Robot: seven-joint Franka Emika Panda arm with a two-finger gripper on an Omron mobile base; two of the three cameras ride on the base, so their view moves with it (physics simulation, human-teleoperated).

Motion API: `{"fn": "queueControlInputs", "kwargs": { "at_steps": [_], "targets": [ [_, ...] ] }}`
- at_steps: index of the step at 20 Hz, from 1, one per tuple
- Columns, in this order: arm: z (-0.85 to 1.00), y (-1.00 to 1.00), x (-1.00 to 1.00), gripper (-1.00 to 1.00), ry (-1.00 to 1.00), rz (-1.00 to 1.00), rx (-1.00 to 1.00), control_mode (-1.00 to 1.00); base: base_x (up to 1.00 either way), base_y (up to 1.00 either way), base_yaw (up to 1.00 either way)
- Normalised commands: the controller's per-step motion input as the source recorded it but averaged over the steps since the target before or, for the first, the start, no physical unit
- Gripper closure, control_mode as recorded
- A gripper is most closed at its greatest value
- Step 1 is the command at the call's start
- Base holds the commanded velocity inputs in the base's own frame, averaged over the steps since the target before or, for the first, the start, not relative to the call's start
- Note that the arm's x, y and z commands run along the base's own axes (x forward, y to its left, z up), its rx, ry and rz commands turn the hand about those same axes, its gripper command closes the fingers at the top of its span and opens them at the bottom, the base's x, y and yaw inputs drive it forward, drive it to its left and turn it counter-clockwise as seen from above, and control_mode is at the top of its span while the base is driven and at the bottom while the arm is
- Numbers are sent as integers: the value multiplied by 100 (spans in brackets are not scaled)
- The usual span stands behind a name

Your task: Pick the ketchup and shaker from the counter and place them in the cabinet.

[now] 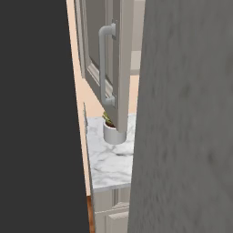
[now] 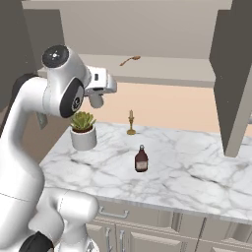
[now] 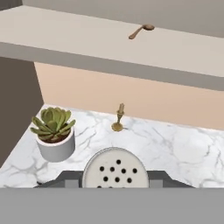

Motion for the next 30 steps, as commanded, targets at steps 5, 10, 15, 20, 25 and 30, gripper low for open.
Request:
{"fn": "queueControlInputs", "kwargs": {
  "at_steps": [5,10,15,20,25,30],
  "targets": [
    [57,8,16,100,8,0,0,-100,0,0,0],
    [40,1,24,100,7,3,0,-100,0,0,0],
    [0,1,36,100,-5,8,0,-100,0,0,0],
    [0,13,44,100,-3,8,0,-100,0,0,0],
    [7,11,25,100,-5,2,-1,-100,0,0,0],
    [5,9,24,100,-1,0,-1,-100,0,0,0]
  ]
}}
